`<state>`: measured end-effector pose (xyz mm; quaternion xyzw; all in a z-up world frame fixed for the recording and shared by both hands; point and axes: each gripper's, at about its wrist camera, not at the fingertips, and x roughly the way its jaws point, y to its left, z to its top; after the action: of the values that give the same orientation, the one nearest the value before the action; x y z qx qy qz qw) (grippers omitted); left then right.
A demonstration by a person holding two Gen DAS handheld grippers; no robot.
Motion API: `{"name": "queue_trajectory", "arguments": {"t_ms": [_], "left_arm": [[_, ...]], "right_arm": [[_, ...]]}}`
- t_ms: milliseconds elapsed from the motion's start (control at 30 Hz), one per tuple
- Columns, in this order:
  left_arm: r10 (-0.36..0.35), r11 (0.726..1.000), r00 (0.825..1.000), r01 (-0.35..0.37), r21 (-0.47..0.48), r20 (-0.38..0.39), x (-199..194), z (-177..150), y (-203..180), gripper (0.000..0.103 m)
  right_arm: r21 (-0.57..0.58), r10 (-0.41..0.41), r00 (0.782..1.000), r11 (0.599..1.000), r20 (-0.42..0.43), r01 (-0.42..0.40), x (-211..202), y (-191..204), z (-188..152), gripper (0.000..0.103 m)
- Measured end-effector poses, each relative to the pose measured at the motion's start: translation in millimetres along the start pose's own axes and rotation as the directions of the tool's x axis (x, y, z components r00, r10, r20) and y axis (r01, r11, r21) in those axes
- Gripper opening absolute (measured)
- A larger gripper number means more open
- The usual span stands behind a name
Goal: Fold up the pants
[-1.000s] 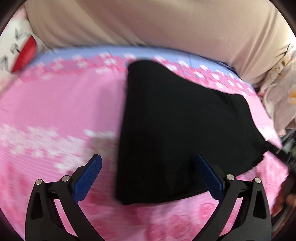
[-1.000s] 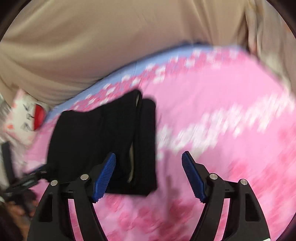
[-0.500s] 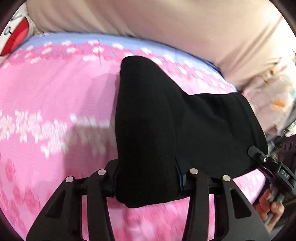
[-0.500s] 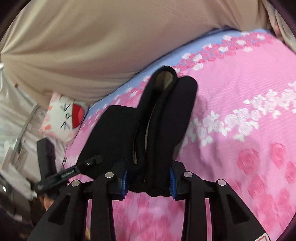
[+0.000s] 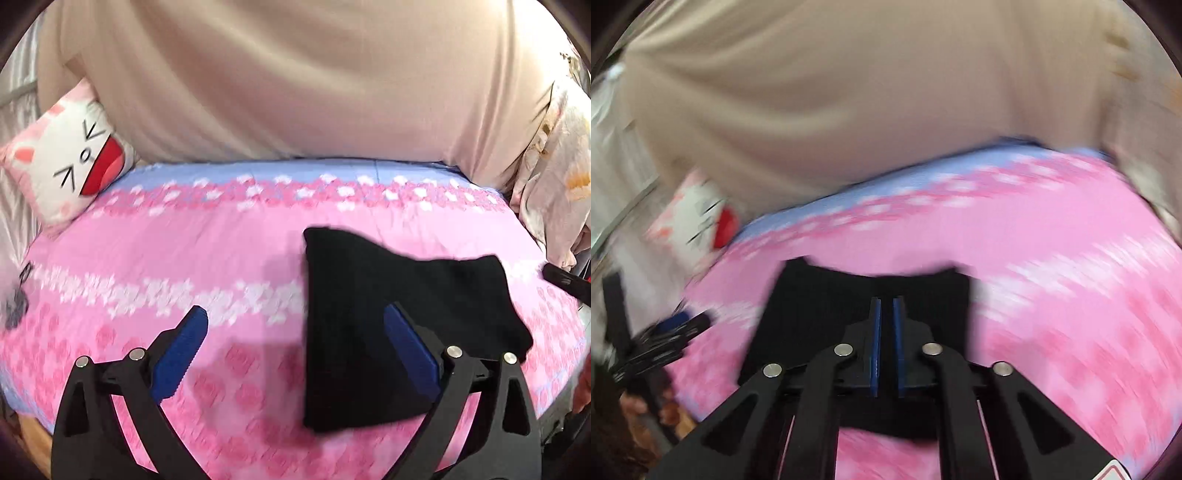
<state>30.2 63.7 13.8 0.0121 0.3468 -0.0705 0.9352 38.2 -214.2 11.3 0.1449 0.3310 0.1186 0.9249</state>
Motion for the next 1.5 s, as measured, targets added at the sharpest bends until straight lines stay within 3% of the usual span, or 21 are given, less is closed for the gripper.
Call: {"name": "queue_trajectory", "arguments": {"t_ms": [67, 133, 167, 233, 267, 333, 400, 467, 567, 667, 700, 733, 800, 900, 1033, 1133, 1200, 1300, 1367, 1400, 1500], "left_arm": [[0.003, 1.000, 1.000, -0.002, 0.008, -0.027, 17.4, 5.8, -14.5, 0.094], [-0.015, 1.000, 0.996, 0.017, 0.025, -0.086, 47.7, 2.4, -28.7, 0.094], [0.008, 0.999, 0.993, -0.004, 0.039, -0.114, 63.0, -2.2, -32.7, 0.094], [0.084, 0.995, 0.984, -0.074, 0.066, -0.156, 81.8, -15.4, -31.5, 0.095], [0.074, 0.996, 0.986, -0.067, 0.057, -0.146, 82.1, -19.7, -26.3, 0.095], [0.057, 0.998, 0.988, -0.052, 0.036, -0.141, 77.8, -22.3, -15.0, 0.096], [0.031, 0.999, 0.990, -0.030, 0.012, -0.137, 71.9, -19.7, -2.6, 0.096], [0.035, 0.999, 0.992, -0.035, 0.000, -0.119, 61.9, -15.9, 9.1, 0.094], [0.101, 0.995, 0.992, -0.101, -0.006, -0.071, 42.6, -12.0, 31.9, 0.095], [0.182, 0.982, 0.981, -0.184, -0.034, -0.066, 36.5, -15.5, 60.8, 0.095], [0.195, 0.979, 0.977, -0.199, -0.043, -0.082, 37.5, -18.4, 69.2, 0.095], [0.199, 0.977, 0.975, -0.205, -0.053, -0.096, 38.9, -21.0, 76.2, 0.095], [0.204, 0.974, 0.972, -0.213, -0.072, -0.114, 39.5, -26.5, 89.4, 0.095], [0.220, 0.969, 0.968, -0.231, -0.087, -0.122, 40.3, -30.1, 101.8, 0.095], [0.170, 0.980, 0.979, -0.180, -0.084, -0.117, 46.7, -22.3, 94.2, 0.095], [0.154, 0.986, 0.984, -0.159, -0.043, -0.090, 41.5, -18.7, 78.2, 0.095], [0.142, 0.989, 0.987, -0.145, -0.031, -0.081, 38.2, -18.5, 73.9, 0.095], [0.132, 0.990, 0.987, -0.136, -0.036, -0.088, 39.1, -19.0, 71.9, 0.095], [0.119, 0.991, 0.988, -0.124, -0.045, -0.098, 41.7, -18.9, 68.4, 0.095], [0.112, 0.992, 0.989, -0.117, -0.047, -0.098, 42.4, -18.2, 64.8, 0.095], [0.072, 0.997, 0.992, -0.075, -0.031, -0.101, 43.6, -15.1, 45.9, 0.095]], "right_arm": [[-0.029, -0.018, 0.995, 0.999, -0.098, 0.015, 54.0, 0.6, 11.4, 0.005], [-0.053, -0.201, 0.961, 0.979, -0.190, 0.195, 110.0, -25.2, 11.2, 0.000], [-0.002, -0.179, 0.962, 0.983, -0.208, 0.183, 119.9, -43.3, 8.8, 0.000], [0.200, -0.053, 0.983, 0.976, -0.177, 0.089, 101.5, -64.0, 12.2, 0.000], [0.204, -0.057, 0.988, 0.975, -0.144, 0.086, 88.7, -60.5, 13.6, 0.000], [0.101, -0.081, 0.994, 0.991, -0.068, 0.087, 61.3, -22.7, 16.5, 0.011], [0.041, -0.040, 0.997, 0.998, -0.067, 0.043, 57.5, 10.0, 13.8, 0.011], [-0.017, 0.016, 0.993, 1.000, -0.114, -0.018, 76.8, 40.6, 12.6, 0.011], [-0.070, 0.043, 0.981, 0.996, -0.191, -0.057, 128.0, 77.4, 10.5, 0.011], [-0.120, -0.026, 0.968, 0.993, -0.249, -0.004, 179.4, 91.5, 8.5, 0.009], [-0.137, -0.065, 0.967, 0.990, -0.247, 0.032, 195.5, 93.7, 9.2, 0.001], [-0.138, -0.085, 0.965, 0.989, -0.246, 0.052, 198.7, 95.8, 11.4, 0.000], [-0.089, -0.031, 0.976, 0.996, -0.214, 0.013, 179.5, 101.9, 19.6, 0.007], [-0.123, 0.029, 0.981, 0.991, -0.191, -0.054, 169.6, 121.7, 22.1, 0.010], [-0.181, -0.048, 0.969, 0.984, -0.241, 0.004, 216.9, 133.4, 12.7, 0.008], [-0.115, 0.030, 0.981, 0.992, -0.192, -0.053, 172.2, 128.1, 27.1, 0.008], [-0.105, 0.024, 0.992, 0.994, -0.122, -0.037, 126.3, 109.6, 29.4, 0.008], [-0.051, -0.128, 0.991, 0.991, -0.048, 0.125, 54.0, 48.3, 13.1, 0.015], [-0.006, -0.261, 0.962, 0.965, -0.080, 0.262, 21.6, 4.3, -10.9, 0.029], [0.025, -0.281, 0.955, 0.958, -0.094, 0.285, 11.8, -11.3, -22.5, 0.032], [0.162, -0.224, 0.965, 0.956, -0.134, 0.244, -6.7, -48.5, -54.2, 0.031]]}}
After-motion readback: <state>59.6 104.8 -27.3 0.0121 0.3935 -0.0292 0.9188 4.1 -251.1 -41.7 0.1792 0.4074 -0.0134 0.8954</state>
